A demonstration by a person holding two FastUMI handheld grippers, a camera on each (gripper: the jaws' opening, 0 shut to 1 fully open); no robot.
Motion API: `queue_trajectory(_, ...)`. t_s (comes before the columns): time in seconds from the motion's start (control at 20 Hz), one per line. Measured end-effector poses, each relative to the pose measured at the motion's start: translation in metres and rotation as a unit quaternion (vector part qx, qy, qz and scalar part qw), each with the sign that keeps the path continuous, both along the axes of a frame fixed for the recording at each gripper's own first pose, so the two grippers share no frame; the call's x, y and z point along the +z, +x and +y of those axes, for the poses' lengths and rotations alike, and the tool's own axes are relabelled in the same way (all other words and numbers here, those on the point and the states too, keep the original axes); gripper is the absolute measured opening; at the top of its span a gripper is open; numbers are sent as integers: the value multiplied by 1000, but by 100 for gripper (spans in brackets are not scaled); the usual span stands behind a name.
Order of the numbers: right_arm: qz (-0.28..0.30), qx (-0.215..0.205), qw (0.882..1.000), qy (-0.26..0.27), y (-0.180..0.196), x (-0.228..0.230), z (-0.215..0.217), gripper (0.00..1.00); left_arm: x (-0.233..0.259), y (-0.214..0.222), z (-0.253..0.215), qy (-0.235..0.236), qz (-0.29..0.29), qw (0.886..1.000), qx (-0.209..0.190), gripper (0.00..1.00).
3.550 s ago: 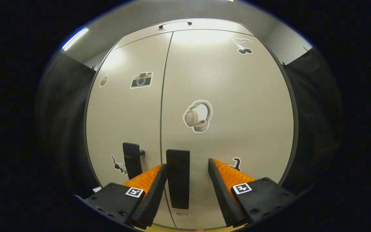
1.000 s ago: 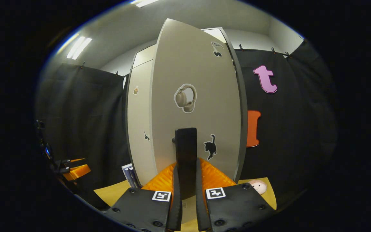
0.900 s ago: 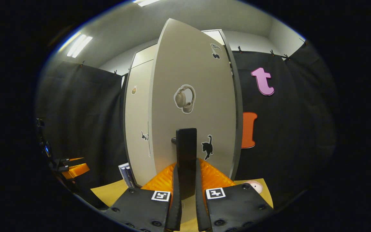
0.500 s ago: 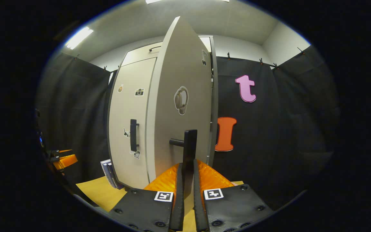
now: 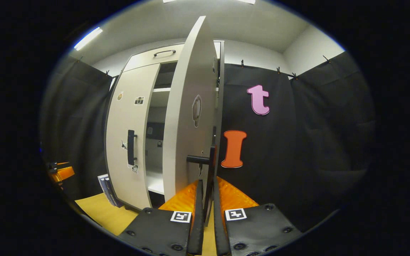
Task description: Open the right door of the double-door shoe cabinet with the right hand, and open the left door with the left hand.
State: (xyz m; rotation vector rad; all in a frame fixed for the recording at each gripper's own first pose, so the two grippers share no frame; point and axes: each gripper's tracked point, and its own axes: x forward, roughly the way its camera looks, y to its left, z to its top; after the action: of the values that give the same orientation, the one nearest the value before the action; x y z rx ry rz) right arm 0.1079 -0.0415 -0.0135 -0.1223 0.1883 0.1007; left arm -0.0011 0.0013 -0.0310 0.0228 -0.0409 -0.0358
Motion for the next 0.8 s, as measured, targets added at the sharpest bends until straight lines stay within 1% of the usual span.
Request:
queue_trajectory(0.1, -2, -8, 1000, 3, 1, 0, -9, 21, -1, 0, 3, -2, 1, 1000, 3, 94)
queue_trajectory(0.2, -3, -10, 1000, 7, 3, 0, -15, 17, -2, 0, 5, 0, 2, 1000, 5, 94)
queue_trajectory(0.25, -3, -5, 1000, 13, 3, 1, -14, 16, -2, 0, 6, 0, 3, 1000, 6, 94)
queue_trajectory(0.35, -1, 4, 1000, 20, 3, 2, -14, 16, -1, -1, 7, 0, 2, 1000, 7, 94)
queue_trajectory(0.55, 3, 3, 1000, 30, 4, 2, -14, 16, 1, -5, 10, -1, -1, 1000, 9, 94)
queue_trajectory(0.8, -9, -3, 1000, 25, -18, 16, -17, 16, -6, -3, 13, -9, 6, 1000, 11, 94)
